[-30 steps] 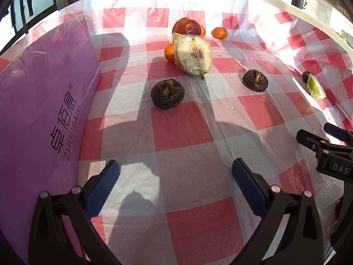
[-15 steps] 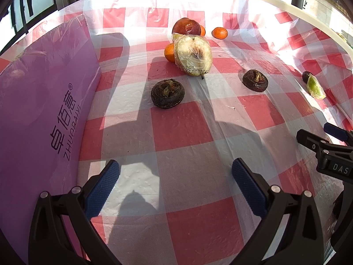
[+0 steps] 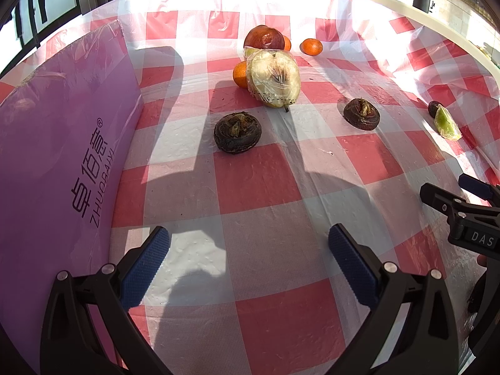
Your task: Organize fruits
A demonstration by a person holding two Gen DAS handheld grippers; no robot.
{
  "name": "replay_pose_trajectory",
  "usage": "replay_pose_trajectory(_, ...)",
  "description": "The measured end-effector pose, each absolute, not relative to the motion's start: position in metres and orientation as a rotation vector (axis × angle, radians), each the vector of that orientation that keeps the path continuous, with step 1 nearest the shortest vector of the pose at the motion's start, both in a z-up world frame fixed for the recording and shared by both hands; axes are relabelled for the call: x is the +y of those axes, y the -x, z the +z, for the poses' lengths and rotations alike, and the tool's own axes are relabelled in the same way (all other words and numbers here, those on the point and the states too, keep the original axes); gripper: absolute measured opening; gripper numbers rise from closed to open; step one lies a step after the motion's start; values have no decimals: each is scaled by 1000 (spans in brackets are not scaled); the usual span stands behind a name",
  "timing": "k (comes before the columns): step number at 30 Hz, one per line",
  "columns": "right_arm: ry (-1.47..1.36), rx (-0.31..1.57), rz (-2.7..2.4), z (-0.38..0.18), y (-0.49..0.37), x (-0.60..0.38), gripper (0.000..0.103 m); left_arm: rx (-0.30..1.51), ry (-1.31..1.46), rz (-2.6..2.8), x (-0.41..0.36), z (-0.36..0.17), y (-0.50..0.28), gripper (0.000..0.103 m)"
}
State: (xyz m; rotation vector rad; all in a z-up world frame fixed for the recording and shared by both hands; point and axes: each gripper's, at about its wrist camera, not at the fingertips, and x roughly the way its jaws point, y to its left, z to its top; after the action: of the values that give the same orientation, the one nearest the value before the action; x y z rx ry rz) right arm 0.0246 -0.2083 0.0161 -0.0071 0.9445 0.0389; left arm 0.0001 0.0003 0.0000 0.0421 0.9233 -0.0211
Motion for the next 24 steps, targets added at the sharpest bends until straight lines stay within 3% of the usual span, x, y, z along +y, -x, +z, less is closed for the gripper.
replay_pose_trajectory(15,-124,950,-82,17,-25,-256,98,927,-82,-86,-3,3,-70,101)
replay_pose_trajectory(19,-239,911,-106,19,-27,-281,98,938,-65,-72,3,3,-83,89)
replay_pose_trajectory(24,-312,885,-146,18,-43,-312,97,902,-98,-108,-5,6,-78,61)
